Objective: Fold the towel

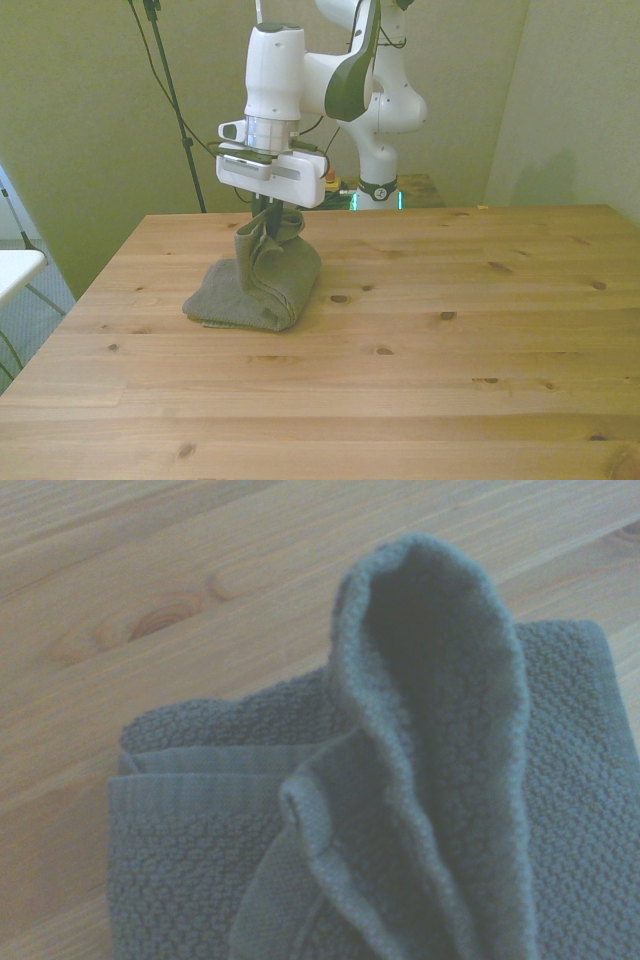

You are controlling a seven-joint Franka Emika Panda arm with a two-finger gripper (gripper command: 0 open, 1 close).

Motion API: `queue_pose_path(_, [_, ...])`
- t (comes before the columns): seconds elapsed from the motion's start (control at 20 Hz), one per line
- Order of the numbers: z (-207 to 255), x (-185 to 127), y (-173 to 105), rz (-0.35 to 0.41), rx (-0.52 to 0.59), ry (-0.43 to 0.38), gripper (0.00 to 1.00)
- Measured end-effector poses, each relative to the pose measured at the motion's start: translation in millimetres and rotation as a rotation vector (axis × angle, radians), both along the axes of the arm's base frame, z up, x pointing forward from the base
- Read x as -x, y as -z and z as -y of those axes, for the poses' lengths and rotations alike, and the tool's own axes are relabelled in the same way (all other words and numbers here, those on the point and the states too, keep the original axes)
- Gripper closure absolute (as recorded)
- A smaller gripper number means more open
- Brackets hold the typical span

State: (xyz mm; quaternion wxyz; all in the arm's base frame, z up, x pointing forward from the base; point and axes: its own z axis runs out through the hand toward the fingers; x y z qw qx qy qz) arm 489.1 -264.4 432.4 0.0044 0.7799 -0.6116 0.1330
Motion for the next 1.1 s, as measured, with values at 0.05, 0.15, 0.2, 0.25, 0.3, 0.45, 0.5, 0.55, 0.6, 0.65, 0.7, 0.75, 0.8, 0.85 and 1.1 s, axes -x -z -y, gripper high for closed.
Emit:
queue_pose_path(0.05, [7.0,1.8,3.4,0.008,-0.011,0.000,0.00])
queue_pose_path(0.15, [18.3,4.6,9.9,0.022,-0.033,-0.009,0.00])
queue_pose_path(0.2, [22.6,5.6,12.6,0.027,-0.043,-0.014,0.00])
queue_pose_path(0.25, [25.9,6.5,15.2,0.030,-0.051,-0.020,0.00])
queue_pose_path(0.3, [28.8,7.2,17.3,0.032,-0.058,-0.022,0.00])
queue_pose_path(0.45, [37.9,9.9,19.7,0.037,-0.066,-0.029,0.00])
queue_pose_path(0.5, [41.3,10.7,19.7,0.039,-0.067,-0.029,0.00])
queue_pose_path(0.55, [45.1,11.9,19.7,0.040,-0.066,-0.032,0.00])
queue_pose_path(0.6, [48.3,13.0,19.9,0.041,-0.066,-0.034,0.00])
queue_pose_path(0.65, [51.5,14.3,19.9,0.042,-0.066,-0.033,0.00])
queue_pose_path(0.7, [54.1,15.5,19.6,0.042,-0.065,-0.032,0.00])
queue_pose_path(0.75, [55.9,16.4,19.1,0.043,-0.063,-0.032,0.00])
queue_pose_path(0.8, [57.1,17.1,17.9,0.045,-0.062,-0.031,0.00])
queue_pose_path(0.85, [57.6,17.9,15.9,0.047,-0.060,-0.031,0.00])
queue_pose_path(1.1, [55.7,37.6,-11.1,0.018,-0.036,-0.044,0.00])
